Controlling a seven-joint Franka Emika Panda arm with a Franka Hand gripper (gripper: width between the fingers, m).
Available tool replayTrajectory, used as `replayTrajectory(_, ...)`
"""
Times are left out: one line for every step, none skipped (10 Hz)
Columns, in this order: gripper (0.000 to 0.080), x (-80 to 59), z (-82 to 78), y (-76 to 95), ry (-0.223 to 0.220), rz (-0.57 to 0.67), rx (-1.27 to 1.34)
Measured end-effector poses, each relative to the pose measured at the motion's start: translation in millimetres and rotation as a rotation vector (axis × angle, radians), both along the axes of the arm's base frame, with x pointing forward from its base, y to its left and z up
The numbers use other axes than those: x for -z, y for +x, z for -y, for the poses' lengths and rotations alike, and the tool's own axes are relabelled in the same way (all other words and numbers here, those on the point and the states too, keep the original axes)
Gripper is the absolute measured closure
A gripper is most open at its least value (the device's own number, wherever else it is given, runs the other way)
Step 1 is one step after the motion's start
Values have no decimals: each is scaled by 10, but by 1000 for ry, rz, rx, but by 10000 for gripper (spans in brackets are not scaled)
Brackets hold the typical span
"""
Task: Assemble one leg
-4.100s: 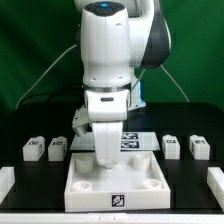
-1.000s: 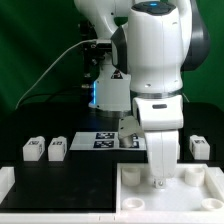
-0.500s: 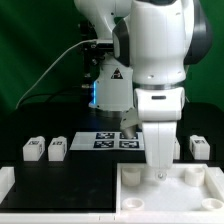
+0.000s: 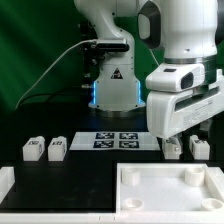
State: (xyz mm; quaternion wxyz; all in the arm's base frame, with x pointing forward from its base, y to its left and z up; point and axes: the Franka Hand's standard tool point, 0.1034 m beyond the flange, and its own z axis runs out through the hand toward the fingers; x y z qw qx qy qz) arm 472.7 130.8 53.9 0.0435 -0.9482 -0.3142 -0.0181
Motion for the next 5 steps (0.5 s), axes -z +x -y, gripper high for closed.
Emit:
replayTrajectory(150,0,-8,-1,8,-13,119)
replayTrajectory(150,4,-43,-16,12,-27,228)
replayTrajectory(150,23,-169,-84,14,-55,419)
replayTrajectory(150,42,-305,-134,13,-74,523)
replayTrajectory(150,76,-338,-151,14,-78,561)
